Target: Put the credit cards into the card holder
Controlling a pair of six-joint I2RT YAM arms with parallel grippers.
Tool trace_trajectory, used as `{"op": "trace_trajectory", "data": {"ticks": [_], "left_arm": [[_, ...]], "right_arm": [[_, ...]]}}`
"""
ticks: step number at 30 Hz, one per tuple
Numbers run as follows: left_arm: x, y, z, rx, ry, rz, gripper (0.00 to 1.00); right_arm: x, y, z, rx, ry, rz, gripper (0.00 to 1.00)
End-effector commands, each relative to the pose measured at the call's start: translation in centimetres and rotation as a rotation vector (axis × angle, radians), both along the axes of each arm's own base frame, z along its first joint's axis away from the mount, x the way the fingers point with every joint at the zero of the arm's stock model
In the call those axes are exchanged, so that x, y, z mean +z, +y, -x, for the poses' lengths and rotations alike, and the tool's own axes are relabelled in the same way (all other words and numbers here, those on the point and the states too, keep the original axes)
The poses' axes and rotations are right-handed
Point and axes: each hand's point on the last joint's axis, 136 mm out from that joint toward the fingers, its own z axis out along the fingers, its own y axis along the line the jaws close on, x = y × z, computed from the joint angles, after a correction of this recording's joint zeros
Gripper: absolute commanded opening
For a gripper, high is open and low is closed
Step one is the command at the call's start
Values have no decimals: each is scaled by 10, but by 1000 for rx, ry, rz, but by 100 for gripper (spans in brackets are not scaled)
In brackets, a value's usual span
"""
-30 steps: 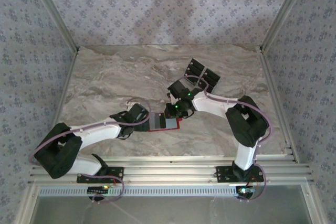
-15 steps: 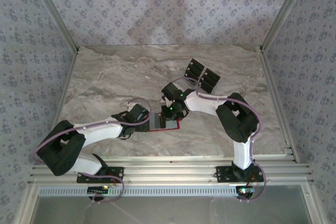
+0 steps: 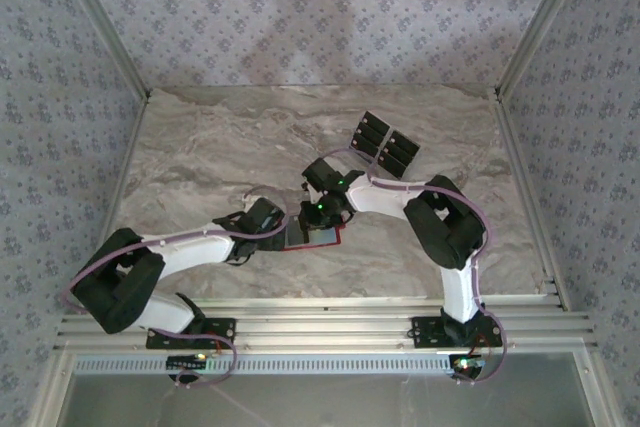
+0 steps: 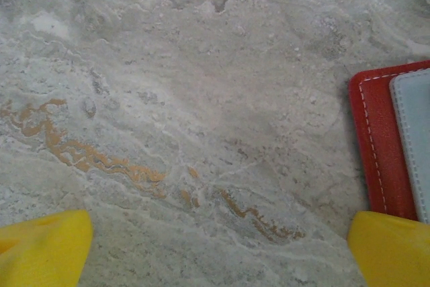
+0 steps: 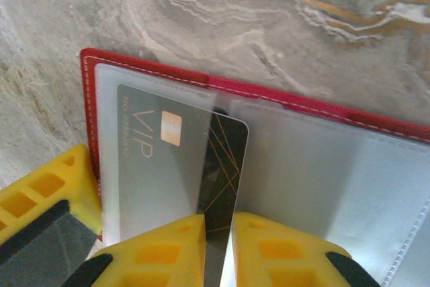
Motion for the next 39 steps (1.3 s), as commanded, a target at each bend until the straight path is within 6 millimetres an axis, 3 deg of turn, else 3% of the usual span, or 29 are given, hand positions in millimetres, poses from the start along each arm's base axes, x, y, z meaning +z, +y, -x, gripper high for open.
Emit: {"op": "trace_trajectory", "data": {"ticks": [1,8,11,15,19,23,28,33,39], "left_arm": [[-7,-3,0,8,16,15,100],[-7,-5,-1,7,16,25,100],[-7,-5,-1,8,16,25,100],[-6,-4,-1,10,15,24,100],[-5,-4,-1,11,13,27,100],[-3,-4,-2,12,11,25,100],[-1,-4,-3,13,8,20,100],[3,-5,-5,7,2,14,100],[8,-9,-9,-3,-6,21,100]], "right_arm": [[2,19,0,5,22,-47,20],[9,34,1,31,30,-85,21],[17,29,0,29,13,-86,30],[25,9,-5,0,-29,-73,40],[15,-15,-9,-42,-17,-52,41],[-8,-43,-1,-67,16,11,41],[-15,-67,7,-92,28,56,40],[0,-75,11,-99,4,43,40],[36,-69,2,-56,-95,45,40]]}}
